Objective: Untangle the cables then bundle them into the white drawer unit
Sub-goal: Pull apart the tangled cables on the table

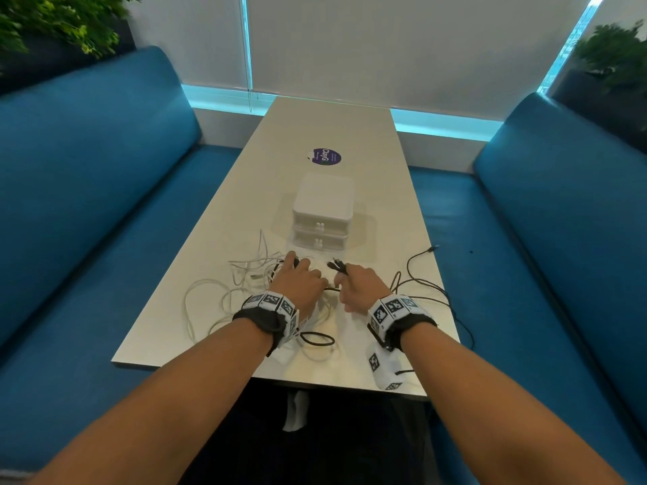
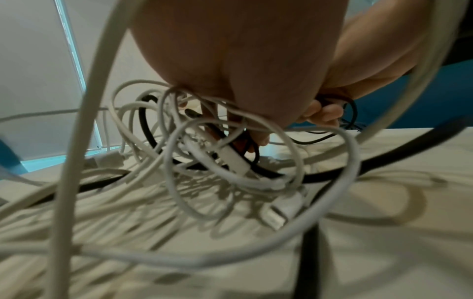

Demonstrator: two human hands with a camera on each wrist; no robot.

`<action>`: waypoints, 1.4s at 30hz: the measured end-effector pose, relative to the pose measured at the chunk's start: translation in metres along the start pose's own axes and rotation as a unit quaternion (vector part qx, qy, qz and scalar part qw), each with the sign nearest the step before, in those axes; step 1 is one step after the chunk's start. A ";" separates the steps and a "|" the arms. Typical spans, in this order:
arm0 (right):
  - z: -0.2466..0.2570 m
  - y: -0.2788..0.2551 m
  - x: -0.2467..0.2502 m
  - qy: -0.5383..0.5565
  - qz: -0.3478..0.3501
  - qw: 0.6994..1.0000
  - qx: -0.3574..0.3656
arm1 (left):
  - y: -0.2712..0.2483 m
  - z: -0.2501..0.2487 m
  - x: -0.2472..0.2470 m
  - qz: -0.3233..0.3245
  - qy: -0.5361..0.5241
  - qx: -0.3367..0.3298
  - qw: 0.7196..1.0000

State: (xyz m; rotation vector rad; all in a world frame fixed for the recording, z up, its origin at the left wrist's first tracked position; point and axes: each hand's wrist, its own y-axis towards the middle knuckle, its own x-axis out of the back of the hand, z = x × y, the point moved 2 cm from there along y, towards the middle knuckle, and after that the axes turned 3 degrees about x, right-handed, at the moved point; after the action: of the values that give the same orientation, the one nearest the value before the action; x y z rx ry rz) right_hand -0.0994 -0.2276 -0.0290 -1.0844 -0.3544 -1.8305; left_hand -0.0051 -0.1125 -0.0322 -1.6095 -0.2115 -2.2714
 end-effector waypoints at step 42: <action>-0.048 -0.003 0.025 -0.259 -0.012 0.965 -0.045 | 0.007 0.006 -0.011 -0.022 -0.094 0.057 0.994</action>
State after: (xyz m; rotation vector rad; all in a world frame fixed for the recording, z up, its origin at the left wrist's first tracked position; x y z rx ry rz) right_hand -0.1311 -0.2714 -0.0357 -1.6283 -0.5939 -1.5748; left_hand 0.0059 -0.1153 -0.0408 -1.7733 -0.4197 -2.0959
